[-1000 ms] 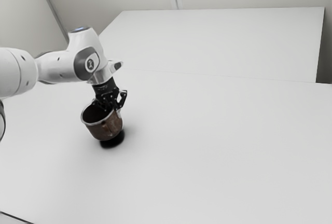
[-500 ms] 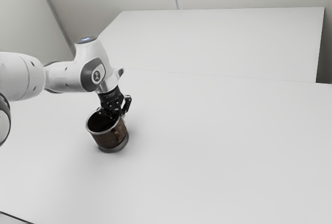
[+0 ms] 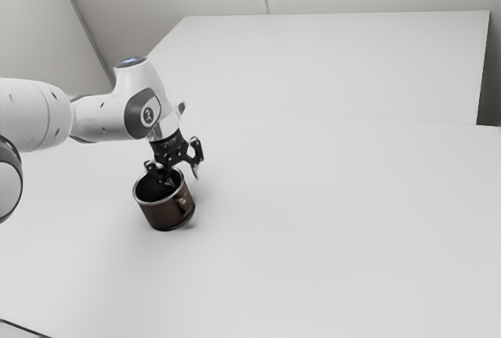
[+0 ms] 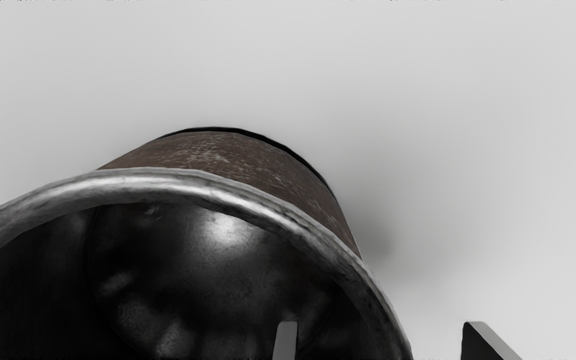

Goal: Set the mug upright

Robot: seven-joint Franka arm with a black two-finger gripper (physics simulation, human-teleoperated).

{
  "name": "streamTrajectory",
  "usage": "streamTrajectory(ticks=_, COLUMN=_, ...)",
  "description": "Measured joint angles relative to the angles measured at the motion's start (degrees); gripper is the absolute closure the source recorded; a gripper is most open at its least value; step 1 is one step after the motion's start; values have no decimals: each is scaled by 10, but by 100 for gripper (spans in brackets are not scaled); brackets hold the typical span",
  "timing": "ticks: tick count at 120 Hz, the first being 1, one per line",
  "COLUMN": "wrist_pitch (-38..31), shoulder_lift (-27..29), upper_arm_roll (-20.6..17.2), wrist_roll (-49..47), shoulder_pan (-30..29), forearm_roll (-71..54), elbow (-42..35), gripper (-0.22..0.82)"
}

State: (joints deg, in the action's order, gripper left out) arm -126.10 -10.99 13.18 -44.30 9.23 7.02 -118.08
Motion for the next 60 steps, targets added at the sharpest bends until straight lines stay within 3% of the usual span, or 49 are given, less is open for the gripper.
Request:
streamTrajectory(ticks=24, wrist_pitch=16, shoulder_lift=11, upper_arm_roll=0, wrist_roll=0, shoulder_pan=0, forearm_roll=-1, elbow=16, gripper=12)
streamTrajectory(ticks=50, wrist_pitch=45, shoulder_lift=58, upper_arm_roll=0, wrist_roll=13, shoulder_pan=0, forearm_roll=-13, elbow=23, gripper=4)
streamTrajectory(ticks=60, wrist_pitch=73, shoulder_lift=75, upper_arm_roll=0, wrist_roll=36, shoulder_pan=0, forearm_roll=-38, elbow=59, gripper=3)
